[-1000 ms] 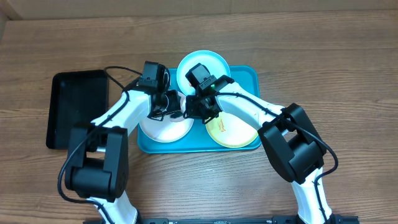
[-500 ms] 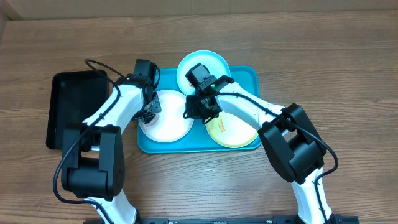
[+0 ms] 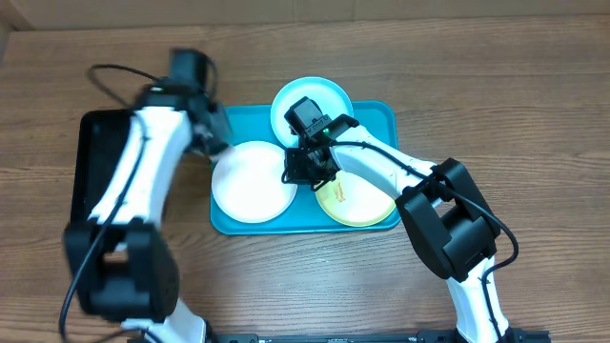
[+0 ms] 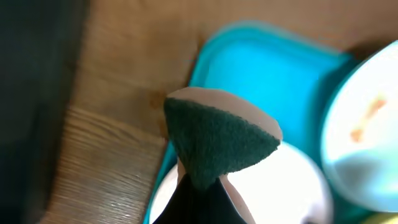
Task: Clean dirty plates on tray and stack at the side
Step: 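Retract the left gripper to the black tray and lift the white plate with the right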
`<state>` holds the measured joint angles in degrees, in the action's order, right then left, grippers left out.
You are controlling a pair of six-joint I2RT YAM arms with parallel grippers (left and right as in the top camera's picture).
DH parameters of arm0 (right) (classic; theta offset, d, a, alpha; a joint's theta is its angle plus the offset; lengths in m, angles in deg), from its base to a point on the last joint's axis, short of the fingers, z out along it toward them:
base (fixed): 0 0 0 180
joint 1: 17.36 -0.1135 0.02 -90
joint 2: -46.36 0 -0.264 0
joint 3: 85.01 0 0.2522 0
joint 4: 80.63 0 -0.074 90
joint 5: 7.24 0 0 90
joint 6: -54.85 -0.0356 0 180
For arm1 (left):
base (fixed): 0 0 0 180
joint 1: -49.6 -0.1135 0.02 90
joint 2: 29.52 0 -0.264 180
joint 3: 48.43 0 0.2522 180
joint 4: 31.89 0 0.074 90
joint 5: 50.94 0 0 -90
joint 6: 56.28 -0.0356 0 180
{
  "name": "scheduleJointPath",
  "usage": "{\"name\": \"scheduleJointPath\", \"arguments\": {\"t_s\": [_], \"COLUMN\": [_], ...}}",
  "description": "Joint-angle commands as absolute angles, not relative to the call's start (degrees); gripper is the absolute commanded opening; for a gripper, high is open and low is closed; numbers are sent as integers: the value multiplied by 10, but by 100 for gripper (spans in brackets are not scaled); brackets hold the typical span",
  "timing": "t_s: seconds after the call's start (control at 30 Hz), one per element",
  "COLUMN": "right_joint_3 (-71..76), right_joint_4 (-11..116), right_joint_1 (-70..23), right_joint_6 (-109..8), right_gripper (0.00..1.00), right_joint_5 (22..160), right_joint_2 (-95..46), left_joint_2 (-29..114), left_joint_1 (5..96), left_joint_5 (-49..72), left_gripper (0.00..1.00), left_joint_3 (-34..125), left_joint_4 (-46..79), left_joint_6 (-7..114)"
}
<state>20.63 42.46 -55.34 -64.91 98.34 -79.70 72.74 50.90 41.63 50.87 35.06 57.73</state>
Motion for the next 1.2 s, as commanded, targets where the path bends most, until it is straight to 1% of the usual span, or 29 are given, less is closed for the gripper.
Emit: {"name": "scheduleJointPath", "arguments": {"t_s": [0.0, 0.2, 0.23, 0.33, 0.4, 0.57, 0.7, 0.97, 1.17], "right_joint_3": [215, 215, 215, 215, 215, 215, 215, 215, 215], "right_joint_4": [425, 422, 423, 428, 432, 453, 494, 607, 636], "right_joint_1": [-556, -556, -557, -566, -578, -626, -666, -718, -725], "right_joint_6": [-616, -559, -538, -495, -469, -394, -347, -201, -73], "right_gripper": [4, 4, 4, 4, 4, 4, 4, 4, 4], "right_joint_5": [966, 843, 809, 755, 694, 508, 410, 316, 291], "right_joint_2": [-756, -684, -658, -623, -605, -592, -592, -592, -592], "left_joint_2": [652, 622, 624, 627, 627, 627, 627, 627, 627], "left_joint_1": [448, 339, 309, 274, 259, 241, 241, 241, 241], "left_joint_5": [380, 379, 374, 356, 346, 344, 345, 345, 345], "left_gripper": [4, 4, 4, 4, 4, 4, 4, 4, 4], "left_joint_3": [541, 541, 541, 541, 541, 541, 541, 540, 539], "left_joint_4": [357, 380, 387, 390, 389, 389, 389, 389, 389], "left_joint_6": [579, 579, 580, 579, 580, 580, 579, 579, 579]}}
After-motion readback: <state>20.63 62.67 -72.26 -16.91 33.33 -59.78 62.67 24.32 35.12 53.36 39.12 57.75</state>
